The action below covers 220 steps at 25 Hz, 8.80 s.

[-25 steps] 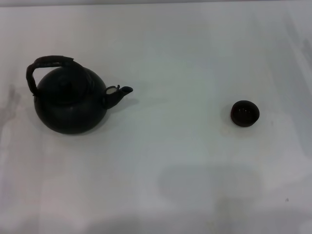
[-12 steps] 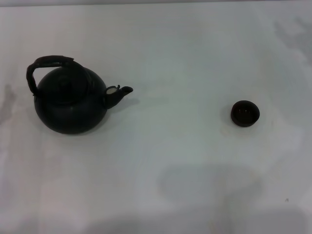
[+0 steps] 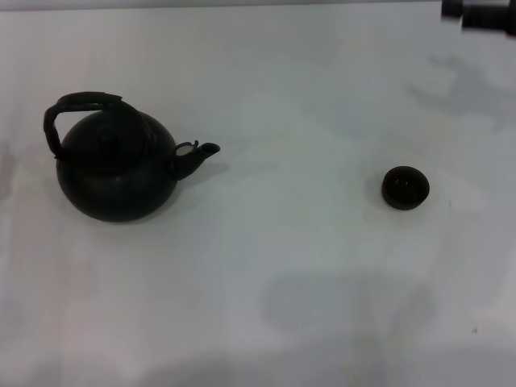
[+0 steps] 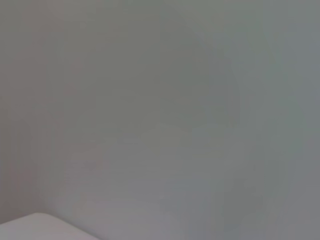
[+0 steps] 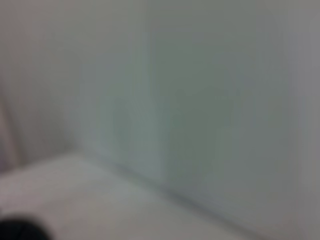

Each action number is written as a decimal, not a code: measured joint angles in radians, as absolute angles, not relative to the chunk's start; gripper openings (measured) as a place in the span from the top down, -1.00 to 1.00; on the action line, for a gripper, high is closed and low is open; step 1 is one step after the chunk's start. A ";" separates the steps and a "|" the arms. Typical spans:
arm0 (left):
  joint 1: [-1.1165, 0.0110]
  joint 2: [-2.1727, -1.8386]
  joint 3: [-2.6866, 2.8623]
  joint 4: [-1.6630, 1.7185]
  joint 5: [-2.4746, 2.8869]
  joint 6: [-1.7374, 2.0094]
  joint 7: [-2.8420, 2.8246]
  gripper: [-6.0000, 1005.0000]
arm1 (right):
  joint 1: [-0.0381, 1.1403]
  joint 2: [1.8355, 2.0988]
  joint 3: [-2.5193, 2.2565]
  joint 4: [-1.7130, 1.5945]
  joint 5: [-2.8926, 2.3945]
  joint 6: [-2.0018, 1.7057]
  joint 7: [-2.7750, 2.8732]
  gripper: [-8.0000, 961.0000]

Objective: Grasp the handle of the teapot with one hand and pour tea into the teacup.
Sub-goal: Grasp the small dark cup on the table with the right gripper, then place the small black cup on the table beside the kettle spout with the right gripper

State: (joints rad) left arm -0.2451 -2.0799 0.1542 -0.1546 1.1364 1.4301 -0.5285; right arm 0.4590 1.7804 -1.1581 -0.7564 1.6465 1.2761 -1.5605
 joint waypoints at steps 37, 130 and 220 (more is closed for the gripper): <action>-0.263 -2.079 0.120 -0.146 1.132 1.432 -0.543 -0.74 | 0.544 2.014 -1.741 -1.580 0.493 1.619 -0.645 -0.72; -0.225 -2.077 0.115 -0.145 1.059 1.421 -0.713 -0.76 | 0.590 2.022 -1.854 -1.308 0.405 1.409 -0.588 -0.73; -0.229 -2.075 0.120 -0.120 1.088 1.359 -0.752 -0.75 | 0.787 2.024 -1.999 -1.290 0.785 1.263 -0.676 -0.83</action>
State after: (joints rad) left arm -0.2286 -2.0754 0.1197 -0.1197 1.0875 1.3588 -0.7518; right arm 0.7870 2.0240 -1.9987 -1.2901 0.7849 1.2629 -0.6764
